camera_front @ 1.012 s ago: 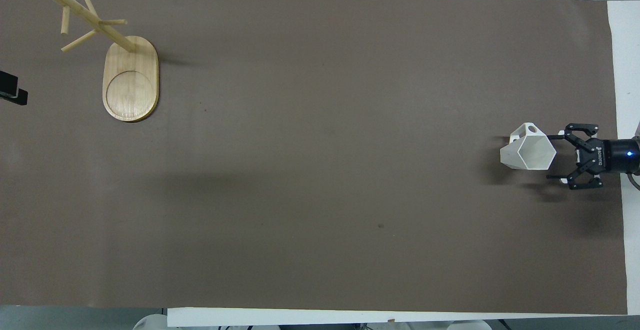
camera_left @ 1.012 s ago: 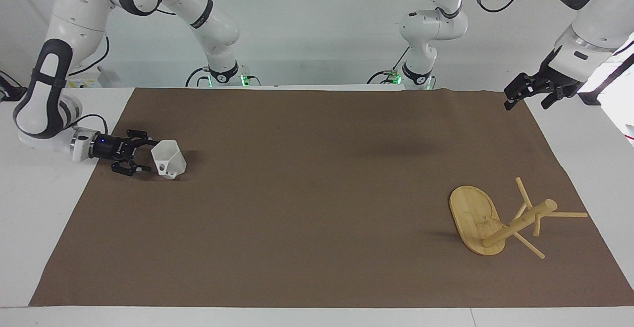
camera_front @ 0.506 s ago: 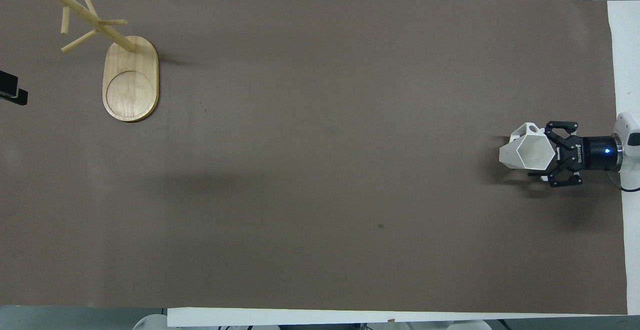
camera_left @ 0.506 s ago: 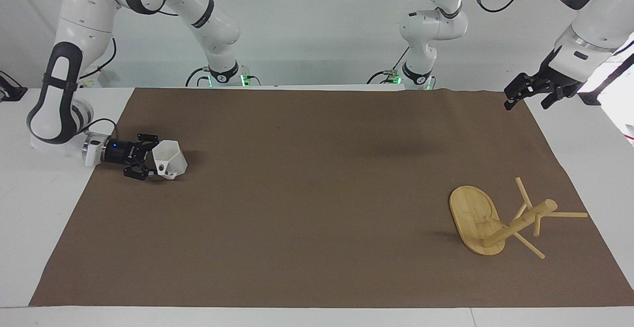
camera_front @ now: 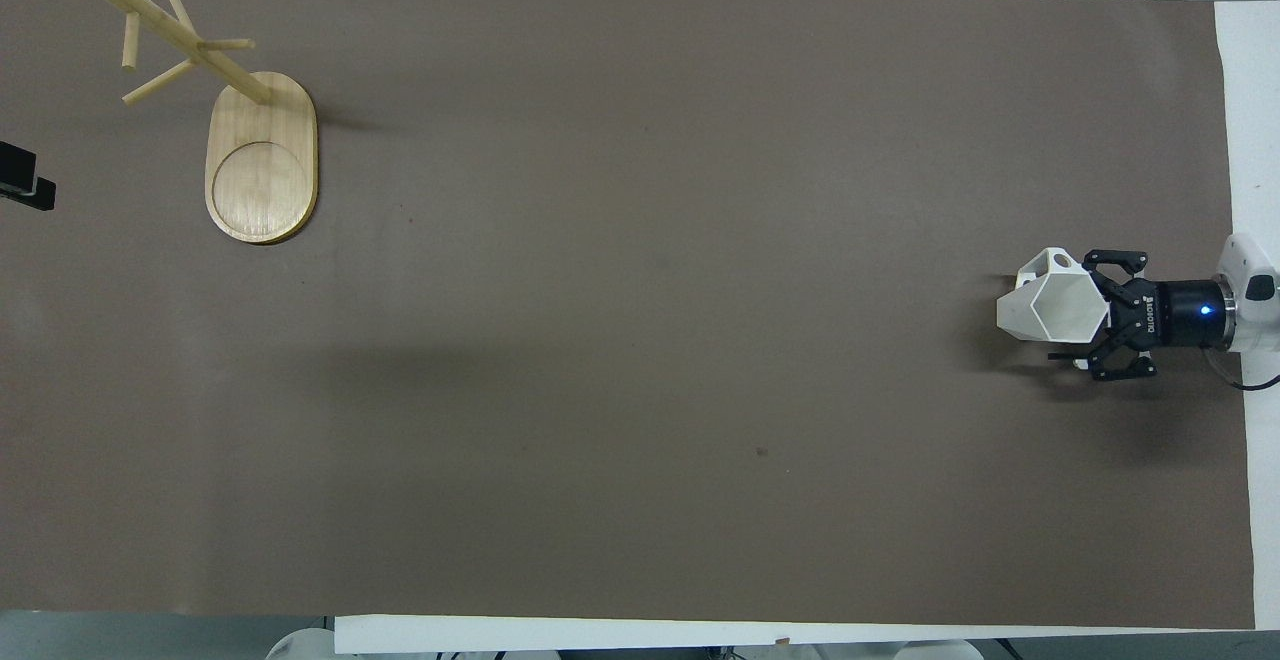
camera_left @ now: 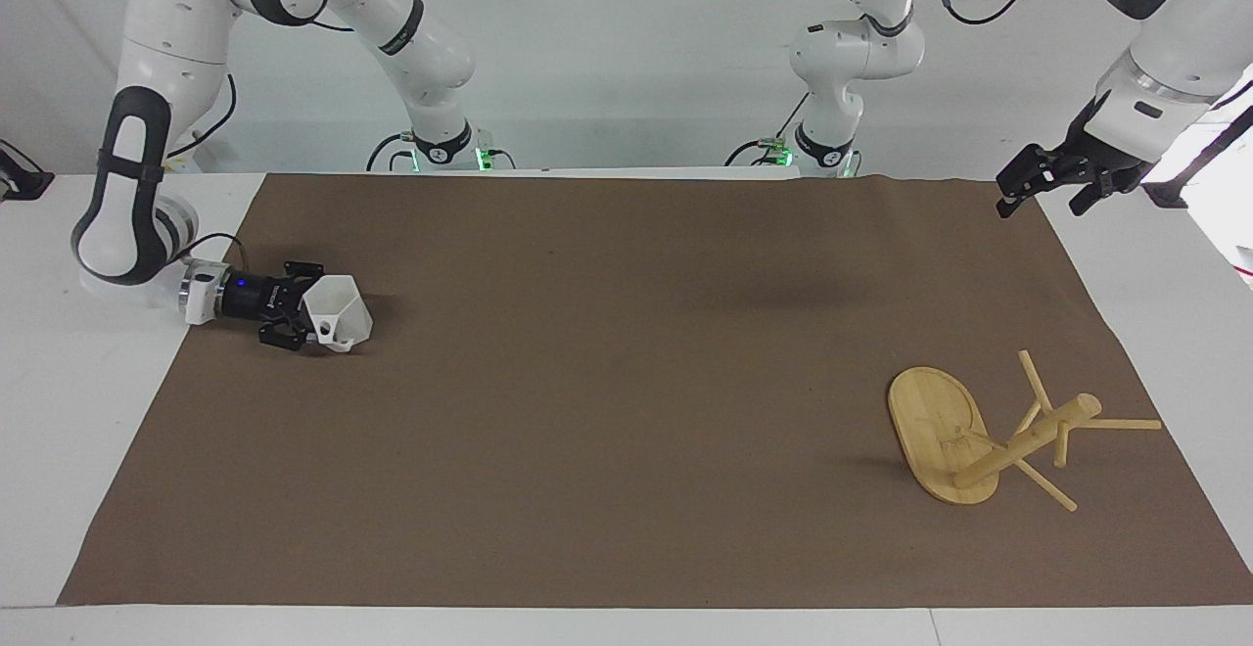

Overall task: Hang cup on rack
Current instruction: 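Lift the white mug with the right gripper toward the left gripper, then grasp the mug with the left gripper while the right gripper holds it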

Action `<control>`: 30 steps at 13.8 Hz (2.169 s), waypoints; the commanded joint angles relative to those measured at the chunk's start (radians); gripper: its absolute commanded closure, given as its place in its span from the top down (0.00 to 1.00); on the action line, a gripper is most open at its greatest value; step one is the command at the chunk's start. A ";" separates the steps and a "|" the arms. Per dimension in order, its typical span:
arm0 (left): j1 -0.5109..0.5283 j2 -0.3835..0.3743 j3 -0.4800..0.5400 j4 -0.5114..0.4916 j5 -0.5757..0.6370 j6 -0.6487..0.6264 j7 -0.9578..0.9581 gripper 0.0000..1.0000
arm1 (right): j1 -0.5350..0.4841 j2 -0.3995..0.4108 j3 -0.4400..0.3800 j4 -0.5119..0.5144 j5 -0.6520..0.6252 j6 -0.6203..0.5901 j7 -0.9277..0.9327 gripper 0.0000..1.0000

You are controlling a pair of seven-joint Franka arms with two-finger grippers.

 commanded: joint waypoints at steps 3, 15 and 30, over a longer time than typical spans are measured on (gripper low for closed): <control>-0.001 -0.019 0.002 -0.025 -0.005 -0.003 -0.013 1.00 | 0.029 -0.031 0.004 -0.038 0.024 0.023 -0.023 0.49; -0.138 -0.107 -0.006 -0.263 -0.009 0.259 -0.325 1.00 | 0.582 -0.157 0.024 -0.030 0.470 0.230 0.343 0.28; -0.639 0.180 -0.006 -0.138 0.000 0.400 -1.036 0.99 | 1.096 -0.149 0.024 -0.001 0.877 0.807 0.457 0.28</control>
